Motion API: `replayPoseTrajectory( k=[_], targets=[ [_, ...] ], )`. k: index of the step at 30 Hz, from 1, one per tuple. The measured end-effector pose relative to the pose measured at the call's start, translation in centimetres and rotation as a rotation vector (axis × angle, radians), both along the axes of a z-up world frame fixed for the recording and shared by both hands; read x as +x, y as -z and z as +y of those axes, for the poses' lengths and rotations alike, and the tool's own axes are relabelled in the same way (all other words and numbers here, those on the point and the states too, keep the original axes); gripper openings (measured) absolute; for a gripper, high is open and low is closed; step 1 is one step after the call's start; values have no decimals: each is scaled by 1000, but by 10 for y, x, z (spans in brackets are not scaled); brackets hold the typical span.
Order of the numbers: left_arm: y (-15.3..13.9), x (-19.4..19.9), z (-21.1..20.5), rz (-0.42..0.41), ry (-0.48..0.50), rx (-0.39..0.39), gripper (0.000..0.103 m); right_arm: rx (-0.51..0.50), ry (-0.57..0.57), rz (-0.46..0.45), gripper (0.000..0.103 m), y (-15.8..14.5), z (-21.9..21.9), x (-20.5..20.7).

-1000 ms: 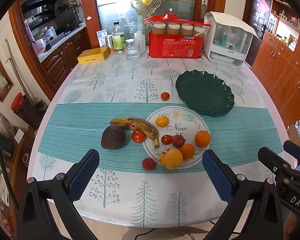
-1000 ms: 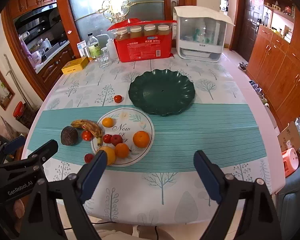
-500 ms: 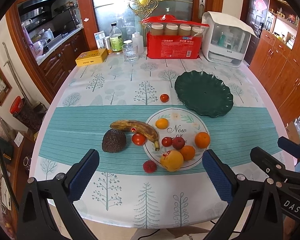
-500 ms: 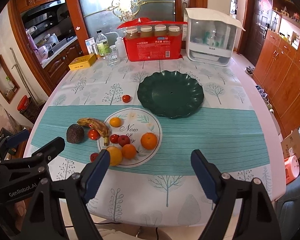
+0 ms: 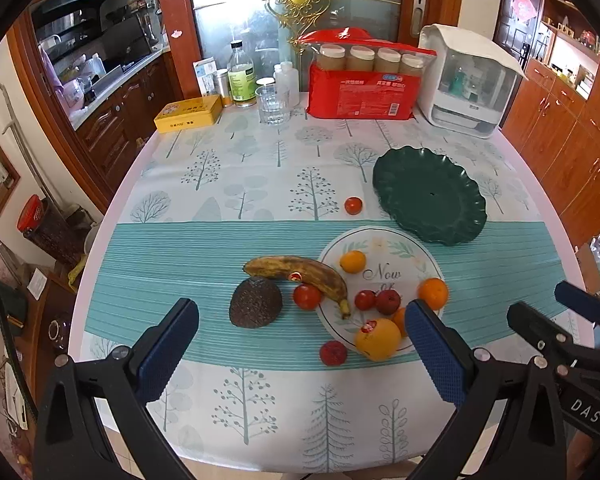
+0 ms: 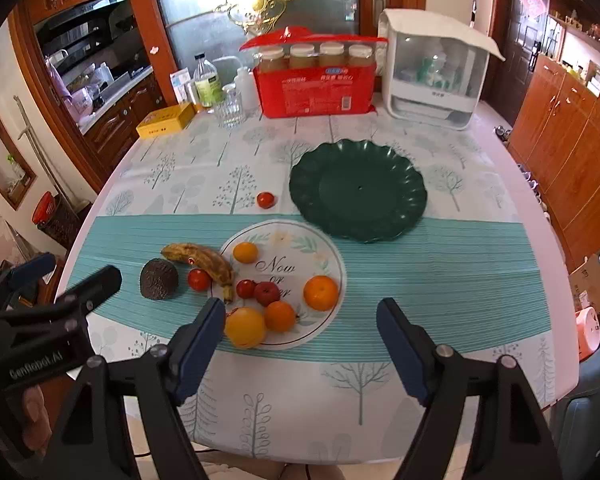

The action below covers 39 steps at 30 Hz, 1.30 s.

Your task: Organize fruits

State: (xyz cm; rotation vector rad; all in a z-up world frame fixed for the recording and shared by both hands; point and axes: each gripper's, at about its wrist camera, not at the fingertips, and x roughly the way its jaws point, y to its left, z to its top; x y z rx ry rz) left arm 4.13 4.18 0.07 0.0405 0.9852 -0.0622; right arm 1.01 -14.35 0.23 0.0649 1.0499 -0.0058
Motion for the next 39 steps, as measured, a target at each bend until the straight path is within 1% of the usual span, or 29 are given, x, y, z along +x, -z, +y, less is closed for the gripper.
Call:
replayPoseTrajectory(
  k=[6,9,13,22,27,32,36,38,39],
  targets=[
    [13,17,14,25,8,-36,102,11,13,32,75,15,3,11],
    [24,25,18,38,29,-16,102,8,20,55,74,26,3,16],
    [42,39,27,81,63,6,102,23,48,99,74,50,-2,26],
    [97,71,70,165,22,-13,102,18,126,160,72,97,-17,41],
    [133,92,85,240,-2,-77,102,31,152,183,71,120,-25,55],
    [161,105,83,307,14,-104,100,48,166,206,71,140,-29,69],
    [174,109,76,338,33,-93,99,67,176,235,71,157,-34,77],
    [181,111,76,353,36,-94,97,75,179,251,69,165,-34,80],
    [184,111,75,360,37,-95,95,75,179,261,65,168,-35,81]
  ],
)
